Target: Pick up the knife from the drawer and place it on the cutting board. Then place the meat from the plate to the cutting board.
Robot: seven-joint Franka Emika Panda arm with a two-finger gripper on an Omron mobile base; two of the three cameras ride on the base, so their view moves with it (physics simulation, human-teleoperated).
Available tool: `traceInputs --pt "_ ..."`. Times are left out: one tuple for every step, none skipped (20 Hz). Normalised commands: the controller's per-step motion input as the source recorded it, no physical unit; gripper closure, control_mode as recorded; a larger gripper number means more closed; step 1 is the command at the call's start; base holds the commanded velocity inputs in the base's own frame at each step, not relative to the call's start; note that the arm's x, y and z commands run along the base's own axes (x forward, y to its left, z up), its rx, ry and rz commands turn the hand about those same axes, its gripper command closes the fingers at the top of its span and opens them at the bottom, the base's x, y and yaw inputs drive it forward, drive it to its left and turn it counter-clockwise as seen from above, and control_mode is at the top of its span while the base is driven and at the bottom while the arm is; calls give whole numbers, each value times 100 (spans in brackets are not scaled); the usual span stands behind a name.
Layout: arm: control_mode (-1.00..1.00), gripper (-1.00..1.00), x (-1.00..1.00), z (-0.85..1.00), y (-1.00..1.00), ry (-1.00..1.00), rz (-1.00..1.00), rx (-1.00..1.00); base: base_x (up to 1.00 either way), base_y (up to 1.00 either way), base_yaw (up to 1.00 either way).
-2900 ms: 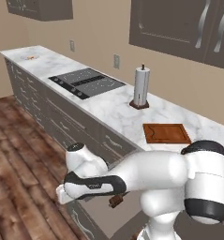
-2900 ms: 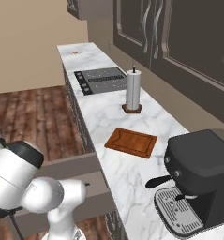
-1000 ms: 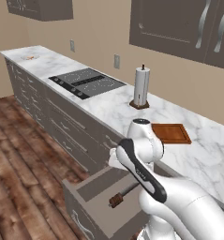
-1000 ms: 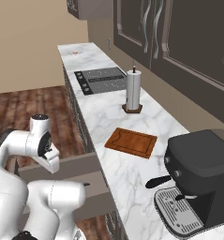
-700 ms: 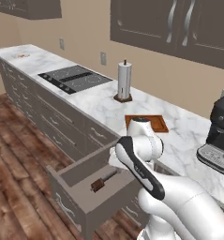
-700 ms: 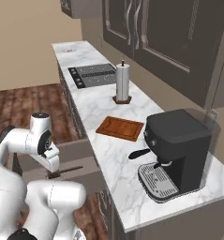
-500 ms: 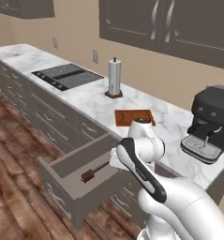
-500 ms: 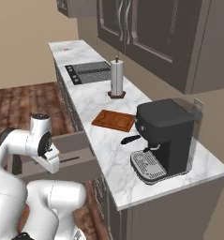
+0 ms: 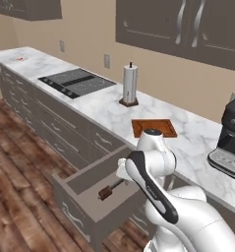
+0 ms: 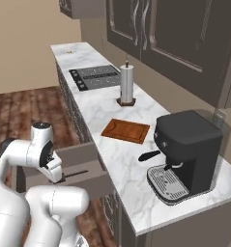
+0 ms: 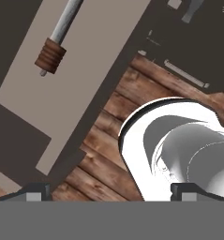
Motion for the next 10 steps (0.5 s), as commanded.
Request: traceInputs --pt "100 -100 0 0 0 0 0 0 22 0 -9" --pt "100 -100 0 0 0 0 0 0 13 4 -9" --pt "100 -100 0 0 0 0 0 0 13 17 -9" --pt "100 -100 0 0 0 0 0 0 23 14 -9" --pt "100 -100 0 0 0 0 0 0 27 7 -8" --pt "100 -100 0 0 0 0 0 0 29 4 -7" --pt "100 -100 0 0 0 0 0 0 34 5 -7" --pt "100 -100 0 0 0 0 0 0 36 7 -7" --pt "100 -100 0 0 0 0 0 0 34 10 -5" --pt "100 -100 0 0 0 0 0 0 36 16 -5"
